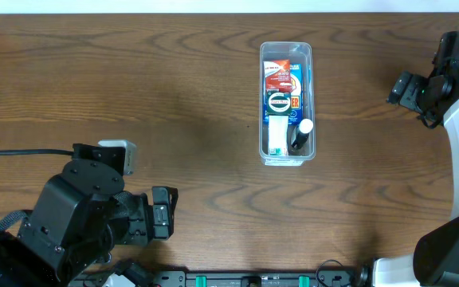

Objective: Pack container

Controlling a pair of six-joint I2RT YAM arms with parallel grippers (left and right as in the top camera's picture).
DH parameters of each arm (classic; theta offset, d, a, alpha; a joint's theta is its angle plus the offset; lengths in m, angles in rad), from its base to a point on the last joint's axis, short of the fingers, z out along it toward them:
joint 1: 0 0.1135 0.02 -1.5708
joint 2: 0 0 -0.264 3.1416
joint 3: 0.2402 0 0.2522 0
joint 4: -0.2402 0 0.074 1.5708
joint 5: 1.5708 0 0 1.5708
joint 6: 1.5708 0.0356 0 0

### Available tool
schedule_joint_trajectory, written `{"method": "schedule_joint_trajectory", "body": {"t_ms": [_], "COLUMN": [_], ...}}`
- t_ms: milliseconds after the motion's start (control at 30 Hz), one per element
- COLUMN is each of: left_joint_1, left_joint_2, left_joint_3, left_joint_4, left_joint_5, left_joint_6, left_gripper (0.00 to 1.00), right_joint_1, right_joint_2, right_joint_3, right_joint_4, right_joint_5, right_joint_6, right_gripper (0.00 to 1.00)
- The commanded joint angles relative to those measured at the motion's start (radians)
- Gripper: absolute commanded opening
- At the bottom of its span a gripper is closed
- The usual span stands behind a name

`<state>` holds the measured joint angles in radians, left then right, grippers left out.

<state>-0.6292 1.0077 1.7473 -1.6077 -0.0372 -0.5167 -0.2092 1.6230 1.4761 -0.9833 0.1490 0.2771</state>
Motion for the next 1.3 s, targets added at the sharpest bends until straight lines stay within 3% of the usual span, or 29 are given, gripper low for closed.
{"method": "schedule_joint_trajectory", "body": {"t_ms": [0, 200, 467, 733, 1000, 1267], "left_joint_1": [0.004, 0.013, 0.169, 0.377, 0.505, 0.553], "left_joint_2": [-0.001, -0.033, -0.262, -0.622, -0.853, -0.917], "left_joint_3": [-0.032, -0.233, -0.712, -1.212, -1.464, -1.534], "left_joint_4": [0.006, 0.238, 0.627, 1.136, 1.454, 1.547], "left_joint_5": [-0.027, -0.027, -0.011, 0.287, 0.291, 0.283], "left_joint_6": [0.139, 0.398, 0.448, 0.714, 0.715, 0.715], "left_gripper": [0.98, 0.98, 0.98, 0.98, 0.98, 0.98], "right_joint_1": [-0.006, -0.006, -0.006, -0.006, -0.006, -0.006], "right_joint_2": [0.002, 0.002, 0.002, 0.002, 0.002, 0.002], "right_joint_3": [-0.002, -0.002, -0.002, -0.002, -0.002, -0.002], "right_joint_4": [-0.001, -0.001, -0.001, -0.001, -0.001, -0.001], "right_joint_5": [0.008, 0.008, 0.008, 0.008, 0.008, 0.008], "right_joint_6": [-0.009, -0.009, -0.009, -0.009, -0.009, -0.009], "right_gripper": [0.99, 0.99, 0.99, 0.99, 0.99, 0.99]}}
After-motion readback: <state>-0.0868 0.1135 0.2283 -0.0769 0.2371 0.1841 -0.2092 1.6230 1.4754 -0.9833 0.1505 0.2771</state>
